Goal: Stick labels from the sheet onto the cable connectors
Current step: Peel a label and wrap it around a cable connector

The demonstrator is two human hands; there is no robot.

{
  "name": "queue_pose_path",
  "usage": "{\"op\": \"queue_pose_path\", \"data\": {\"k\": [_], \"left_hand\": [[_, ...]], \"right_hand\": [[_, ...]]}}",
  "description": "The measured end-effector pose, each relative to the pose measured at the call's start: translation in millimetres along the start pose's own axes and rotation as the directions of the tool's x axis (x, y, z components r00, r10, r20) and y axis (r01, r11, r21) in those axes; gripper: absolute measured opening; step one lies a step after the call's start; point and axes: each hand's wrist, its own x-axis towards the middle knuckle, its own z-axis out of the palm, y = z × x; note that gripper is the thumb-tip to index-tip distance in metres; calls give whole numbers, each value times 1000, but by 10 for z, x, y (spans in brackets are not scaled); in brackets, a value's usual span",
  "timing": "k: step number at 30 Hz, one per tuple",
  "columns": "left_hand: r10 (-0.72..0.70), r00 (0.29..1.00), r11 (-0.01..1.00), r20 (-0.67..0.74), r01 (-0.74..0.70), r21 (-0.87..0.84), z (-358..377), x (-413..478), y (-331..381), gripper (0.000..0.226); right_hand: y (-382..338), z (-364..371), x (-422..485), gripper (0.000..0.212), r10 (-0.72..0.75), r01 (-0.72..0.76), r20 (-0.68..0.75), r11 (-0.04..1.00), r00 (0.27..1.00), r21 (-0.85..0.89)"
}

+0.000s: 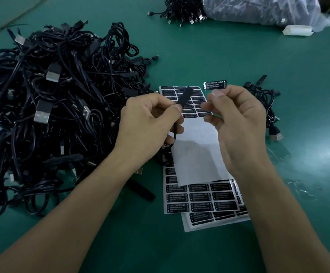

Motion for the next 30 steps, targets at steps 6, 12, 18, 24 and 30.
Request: {"op": "queue_pose_path", "data": {"k": [6, 12, 18, 24, 30], "left_hand": [[16, 1000, 1000, 24, -17, 18, 6, 6, -19, 15], [22, 995, 1000, 92, -23, 3, -3, -7, 3, 13], [22, 995, 1000, 101, -24, 19, -11, -7, 11, 15], [34, 995, 999, 89, -37, 28, -5, -26, 10, 16], [43, 994, 999, 96, -45, 19, -1, -35, 15, 10]], "right_hand": [[14, -17, -13, 17, 48, 8, 239, 974, 970, -228], [-2, -47, -9, 15, 63, 12, 268, 962, 961, -271], [14, -74, 5, 13, 79, 13, 264, 943, 961, -331], [2, -76, 5, 13, 87, 15, 261, 929, 961, -369], [-12, -73, -9, 15, 91, 11, 252, 926, 963, -377]]}}
